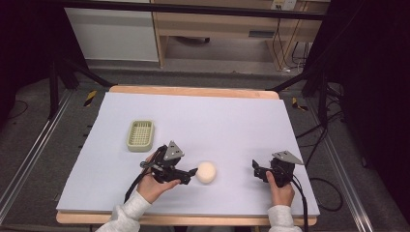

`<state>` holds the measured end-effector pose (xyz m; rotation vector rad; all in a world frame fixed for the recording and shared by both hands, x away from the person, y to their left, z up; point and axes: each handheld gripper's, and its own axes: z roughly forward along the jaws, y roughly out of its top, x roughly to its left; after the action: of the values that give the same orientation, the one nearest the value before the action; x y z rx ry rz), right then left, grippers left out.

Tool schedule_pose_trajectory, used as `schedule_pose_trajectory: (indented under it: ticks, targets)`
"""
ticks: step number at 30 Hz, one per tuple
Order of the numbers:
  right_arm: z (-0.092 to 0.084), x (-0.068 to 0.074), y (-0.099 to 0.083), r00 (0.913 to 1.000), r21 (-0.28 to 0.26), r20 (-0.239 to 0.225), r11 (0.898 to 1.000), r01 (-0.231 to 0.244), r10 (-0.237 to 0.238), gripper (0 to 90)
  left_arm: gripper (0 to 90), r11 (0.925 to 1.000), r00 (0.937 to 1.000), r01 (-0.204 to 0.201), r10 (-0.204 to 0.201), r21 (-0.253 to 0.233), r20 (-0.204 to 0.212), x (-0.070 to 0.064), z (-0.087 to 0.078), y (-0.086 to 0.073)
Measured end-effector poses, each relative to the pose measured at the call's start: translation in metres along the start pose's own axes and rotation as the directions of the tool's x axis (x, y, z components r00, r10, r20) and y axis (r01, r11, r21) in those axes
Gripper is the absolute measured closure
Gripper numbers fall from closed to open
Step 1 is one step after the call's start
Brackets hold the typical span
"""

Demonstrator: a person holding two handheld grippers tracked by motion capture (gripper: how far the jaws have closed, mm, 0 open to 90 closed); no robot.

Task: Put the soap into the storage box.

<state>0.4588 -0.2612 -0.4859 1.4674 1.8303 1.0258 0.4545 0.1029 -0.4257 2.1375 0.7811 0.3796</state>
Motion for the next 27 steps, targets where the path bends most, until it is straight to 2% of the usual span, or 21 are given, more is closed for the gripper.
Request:
schedule_pose_trajectory:
  ticks: [9, 27]
  targets:
    - [0.000, 0.000, 0.000, 1.0000, 0.001, 0.000, 1.000, -0.001, 0.001, 4.3, 16.4, 1.0000, 0.9999, -0.006, 0.006, 0.005, 0.012, -0.005, 0.007, 0.004]
    - [0.000, -0.001, 0.000, 1.0000, 0.002, 0.000, 1.000, 0.000, 0.000, 4.3, 14.4, 0.9985, 0.9990, -0.029, 0.027, 0.047, 0.036, -0.018, 0.027, 0.006]
